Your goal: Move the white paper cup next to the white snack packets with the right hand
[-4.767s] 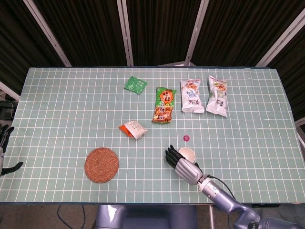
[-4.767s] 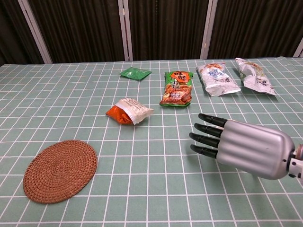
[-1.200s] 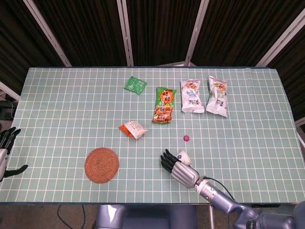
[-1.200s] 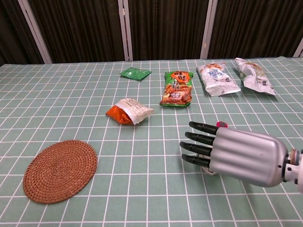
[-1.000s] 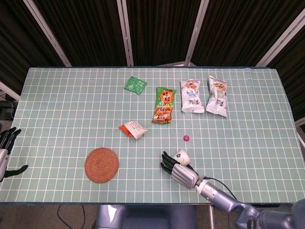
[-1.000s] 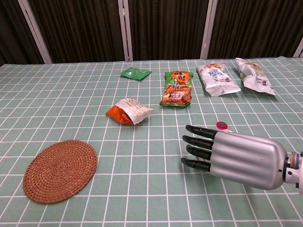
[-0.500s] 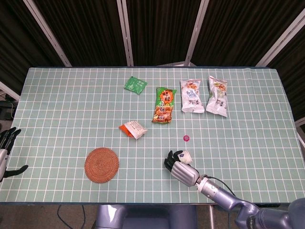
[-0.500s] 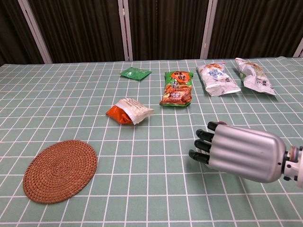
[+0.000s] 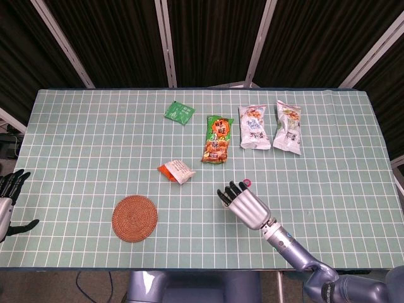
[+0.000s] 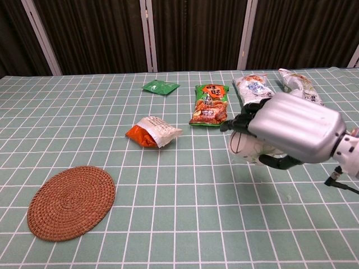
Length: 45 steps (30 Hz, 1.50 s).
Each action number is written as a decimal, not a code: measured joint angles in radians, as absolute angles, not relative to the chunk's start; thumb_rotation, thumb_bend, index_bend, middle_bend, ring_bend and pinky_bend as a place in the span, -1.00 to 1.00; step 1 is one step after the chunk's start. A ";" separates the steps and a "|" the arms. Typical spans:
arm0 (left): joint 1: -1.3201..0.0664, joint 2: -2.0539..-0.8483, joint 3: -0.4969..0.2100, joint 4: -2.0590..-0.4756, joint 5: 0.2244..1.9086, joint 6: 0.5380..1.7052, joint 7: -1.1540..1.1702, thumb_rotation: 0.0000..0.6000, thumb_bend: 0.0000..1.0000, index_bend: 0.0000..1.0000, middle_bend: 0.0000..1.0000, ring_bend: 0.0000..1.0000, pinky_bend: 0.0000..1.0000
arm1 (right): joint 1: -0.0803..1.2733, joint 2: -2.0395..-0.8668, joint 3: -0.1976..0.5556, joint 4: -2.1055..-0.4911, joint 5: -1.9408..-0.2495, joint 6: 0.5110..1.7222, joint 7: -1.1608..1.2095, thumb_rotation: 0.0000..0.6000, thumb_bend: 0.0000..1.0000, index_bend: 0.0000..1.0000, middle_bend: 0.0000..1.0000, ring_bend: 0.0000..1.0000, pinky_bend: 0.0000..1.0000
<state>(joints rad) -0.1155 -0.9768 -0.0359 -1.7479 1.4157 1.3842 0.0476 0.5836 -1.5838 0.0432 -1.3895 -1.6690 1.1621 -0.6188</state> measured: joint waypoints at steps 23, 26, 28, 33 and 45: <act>-0.122 -0.975 -0.034 -1.752 1.409 1.368 0.043 1.00 -1.00 -1.00 -1.00 -1.00 -1.00 | 0.585 -1.765 0.267 -1.229 -1.247 1.120 -0.185 1.00 -0.14 -0.61 -0.27 -0.55 -0.27; -0.122 -0.974 -0.033 -1.752 1.410 1.368 0.040 1.00 -1.00 -1.00 -1.00 -1.00 -1.00 | 0.588 -1.776 0.263 -1.214 -1.247 1.124 -0.194 1.00 -0.15 -0.61 -0.27 -0.55 -0.28; -0.122 -0.971 -0.033 -1.752 1.411 1.369 0.035 1.00 -1.00 -1.00 -1.00 -1.00 -1.00 | 0.589 -1.782 0.260 -1.203 -1.250 1.127 -0.199 1.00 -0.15 -0.61 -0.27 -0.55 -0.28; -0.122 -0.969 -0.034 -1.751 1.411 1.369 0.029 1.00 -1.00 -1.00 -1.00 -1.00 -1.00 | 0.594 -1.799 0.264 -1.170 -1.243 1.134 -0.202 1.00 -0.15 -0.61 -0.27 -0.55 -0.30; -0.128 -0.977 -0.033 -1.748 1.402 1.358 0.044 1.00 -1.00 -1.00 -1.00 -1.00 -1.00 | 0.606 -1.830 0.274 -1.102 -1.219 1.121 -0.186 1.00 -0.16 -0.61 -0.27 -0.56 -0.30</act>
